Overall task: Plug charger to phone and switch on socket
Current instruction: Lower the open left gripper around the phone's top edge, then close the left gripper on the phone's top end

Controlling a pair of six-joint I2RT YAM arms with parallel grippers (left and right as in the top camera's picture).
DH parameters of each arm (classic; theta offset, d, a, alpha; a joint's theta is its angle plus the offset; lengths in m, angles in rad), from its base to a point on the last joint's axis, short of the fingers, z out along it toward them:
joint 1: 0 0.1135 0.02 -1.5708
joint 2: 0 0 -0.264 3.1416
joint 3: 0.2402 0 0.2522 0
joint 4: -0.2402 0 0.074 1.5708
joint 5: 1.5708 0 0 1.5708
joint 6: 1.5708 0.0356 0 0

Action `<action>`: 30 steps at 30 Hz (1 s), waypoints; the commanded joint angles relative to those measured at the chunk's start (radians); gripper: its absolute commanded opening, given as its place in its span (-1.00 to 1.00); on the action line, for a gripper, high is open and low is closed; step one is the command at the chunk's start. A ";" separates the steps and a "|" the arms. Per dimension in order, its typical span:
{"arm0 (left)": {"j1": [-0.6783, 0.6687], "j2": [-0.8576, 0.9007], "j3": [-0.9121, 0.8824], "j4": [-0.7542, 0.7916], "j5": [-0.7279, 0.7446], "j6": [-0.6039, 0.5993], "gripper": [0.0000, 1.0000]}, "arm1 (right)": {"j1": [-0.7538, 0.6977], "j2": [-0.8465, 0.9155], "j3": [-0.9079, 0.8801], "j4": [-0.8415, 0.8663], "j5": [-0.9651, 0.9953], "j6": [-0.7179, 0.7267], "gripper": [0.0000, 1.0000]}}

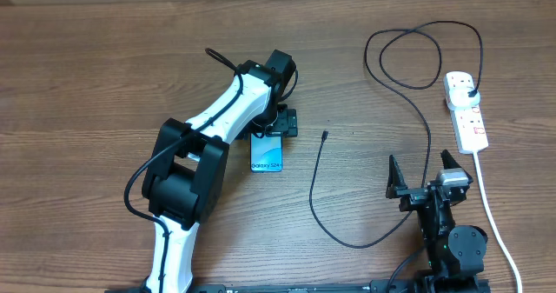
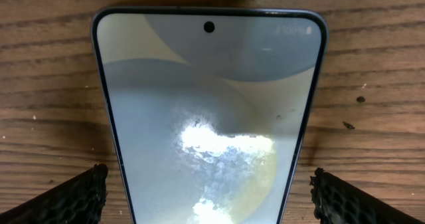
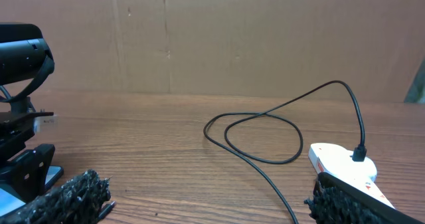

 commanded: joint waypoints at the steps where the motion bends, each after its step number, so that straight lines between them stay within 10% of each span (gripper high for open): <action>1: -0.001 0.013 -0.005 0.012 -0.020 -0.010 0.99 | -0.006 -0.007 -0.011 0.005 0.002 -0.002 1.00; 30: -0.002 0.013 -0.098 0.083 -0.013 -0.053 0.99 | -0.006 -0.007 -0.011 0.005 0.002 -0.002 1.00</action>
